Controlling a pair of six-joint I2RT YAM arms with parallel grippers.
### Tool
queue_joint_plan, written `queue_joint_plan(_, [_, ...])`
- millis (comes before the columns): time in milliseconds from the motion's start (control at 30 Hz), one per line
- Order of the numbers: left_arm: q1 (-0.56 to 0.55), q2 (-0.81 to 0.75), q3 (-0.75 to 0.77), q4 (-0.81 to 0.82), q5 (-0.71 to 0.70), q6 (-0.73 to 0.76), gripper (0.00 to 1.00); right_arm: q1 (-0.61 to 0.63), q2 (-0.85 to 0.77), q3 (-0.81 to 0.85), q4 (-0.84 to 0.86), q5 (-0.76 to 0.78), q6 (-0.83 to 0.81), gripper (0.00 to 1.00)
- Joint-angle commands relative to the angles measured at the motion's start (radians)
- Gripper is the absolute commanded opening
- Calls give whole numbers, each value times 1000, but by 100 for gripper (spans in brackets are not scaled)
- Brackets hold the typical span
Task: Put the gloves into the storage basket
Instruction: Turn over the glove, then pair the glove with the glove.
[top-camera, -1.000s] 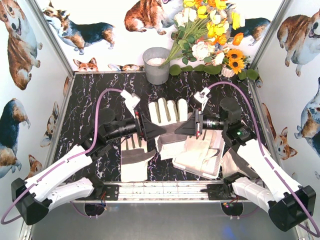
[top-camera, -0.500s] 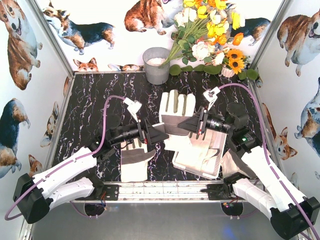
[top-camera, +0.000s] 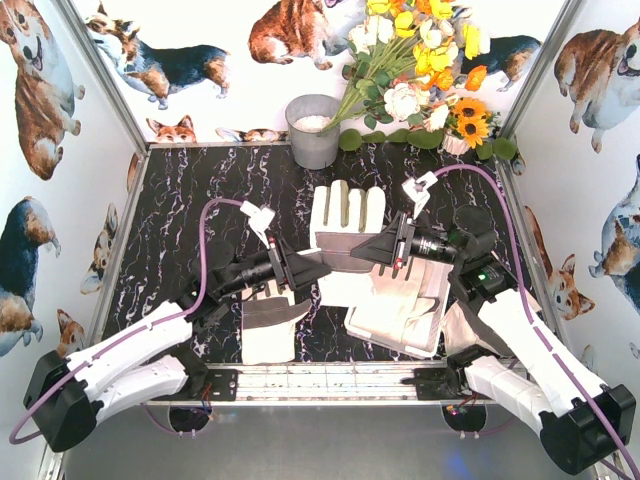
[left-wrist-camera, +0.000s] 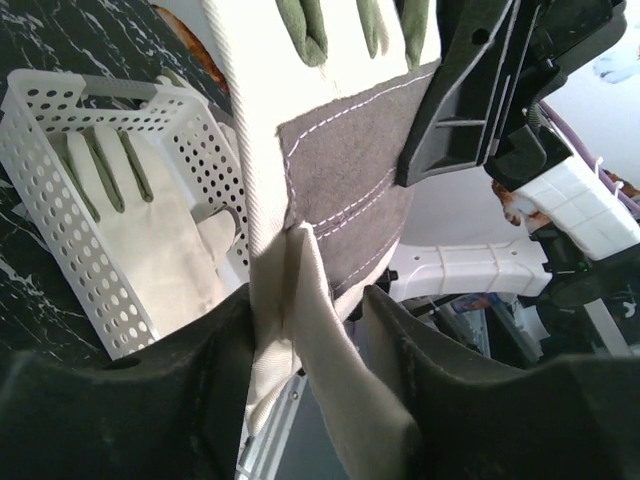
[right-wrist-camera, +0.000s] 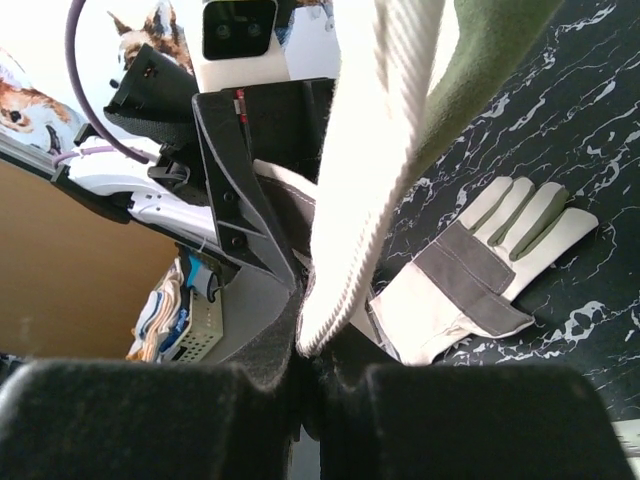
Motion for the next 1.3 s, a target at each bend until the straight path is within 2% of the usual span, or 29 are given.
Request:
queue_joint_plan(0, [4, -63, -22, 43, -47, -3, 34, -1, -6, 3, 29, 9, -25, 0])
queue_joint_plan(167, [4, -120, -35, -29, -100, 9, 10, -1, -2, 5, -35, 37, -66, 0])
queue_joint_plan(300, [4, -131, -26, -83, -117, 12, 0, -1, -2, 10, -80, 47, -101, 0])
queue_joint_plan(367, [4, -126, -10, -124, -129, 17, 0, -1, -2, 8, -94, 49, -108, 0])
queue_joint_plan(400, [4, -123, 8, -164, -139, 21, 0, -1, -3, 9, -105, 55, -112, 4])
queue_joint_plan(567, [4, -144, 156, -556, -301, 94, 0, -1, -16, 24, -214, 101, -155, 55])
queue_joint_plan(667, [5, -154, 294, -894, -422, 122, 0, 0, -21, 48, -324, 174, -200, 72])
queue_joint_plan(733, [5, -155, 379, -1084, -501, 124, 0, 12, -4, 82, -439, 261, -240, 76])
queue_joint_plan(867, [5, -141, 530, -1434, -645, 96, 0, 126, 40, 156, -598, 466, -311, 79])
queue_joint_plan(967, [5, -102, 632, -1659, -703, 76, 0, 219, 57, 150, -576, 561, -270, 76])
queue_joint_plan(1067, [5, -49, 728, -1847, -759, 60, 0, 287, 85, 120, -507, 575, -206, 66])
queue_joint_plan(1133, [5, -15, 771, -1938, -789, 56, 0, 333, 116, 105, -469, 594, -173, 61])
queue_joint_plan(1267, [5, 31, 764, -1943, -740, 80, 0, 440, 205, 97, -391, 641, -111, 49])
